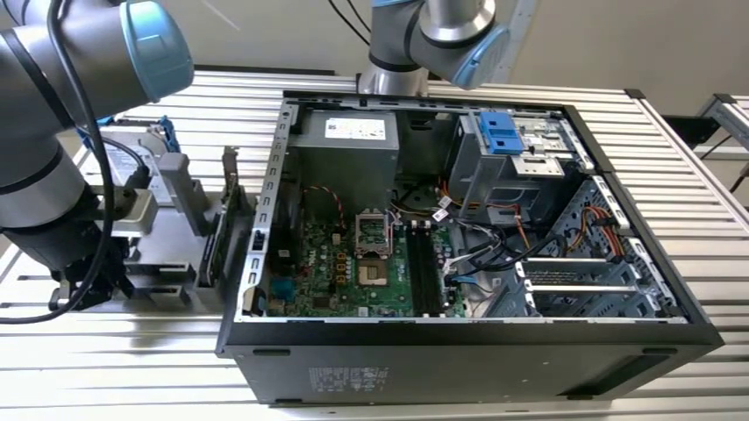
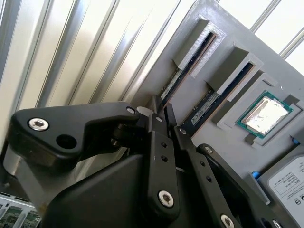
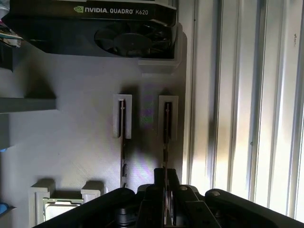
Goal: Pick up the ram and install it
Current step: 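Pick up the ram and move it above insertion slot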
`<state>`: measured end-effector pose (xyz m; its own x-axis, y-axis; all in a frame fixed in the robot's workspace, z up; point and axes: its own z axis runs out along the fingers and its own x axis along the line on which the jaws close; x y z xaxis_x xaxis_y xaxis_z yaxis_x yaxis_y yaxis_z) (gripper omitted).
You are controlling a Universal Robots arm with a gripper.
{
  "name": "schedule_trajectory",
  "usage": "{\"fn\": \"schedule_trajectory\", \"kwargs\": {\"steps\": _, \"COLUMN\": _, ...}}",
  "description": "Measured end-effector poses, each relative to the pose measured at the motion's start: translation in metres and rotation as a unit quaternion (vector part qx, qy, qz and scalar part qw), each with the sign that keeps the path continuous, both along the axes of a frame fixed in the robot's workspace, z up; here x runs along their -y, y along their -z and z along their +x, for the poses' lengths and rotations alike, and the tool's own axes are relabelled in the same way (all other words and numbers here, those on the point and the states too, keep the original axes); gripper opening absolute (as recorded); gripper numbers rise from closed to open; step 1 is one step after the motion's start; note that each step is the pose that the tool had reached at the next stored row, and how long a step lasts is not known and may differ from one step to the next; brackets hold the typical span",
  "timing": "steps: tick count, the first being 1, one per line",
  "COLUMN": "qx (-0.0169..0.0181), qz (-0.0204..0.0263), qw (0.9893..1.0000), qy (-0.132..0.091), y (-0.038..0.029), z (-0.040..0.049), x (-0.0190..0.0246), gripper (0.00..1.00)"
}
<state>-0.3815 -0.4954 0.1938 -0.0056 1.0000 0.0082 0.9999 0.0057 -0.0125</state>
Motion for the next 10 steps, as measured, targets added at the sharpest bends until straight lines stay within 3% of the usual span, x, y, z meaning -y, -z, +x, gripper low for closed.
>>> {"fn": "schedule_trajectory", "kwargs": {"steps": 10, "qx": 0.0001, "qz": 0.0001, "qw": 1.0000, "qy": 0.000, "y": -0.0023, "z": 0.0000, "x": 0.0000, "gripper": 0.00}}
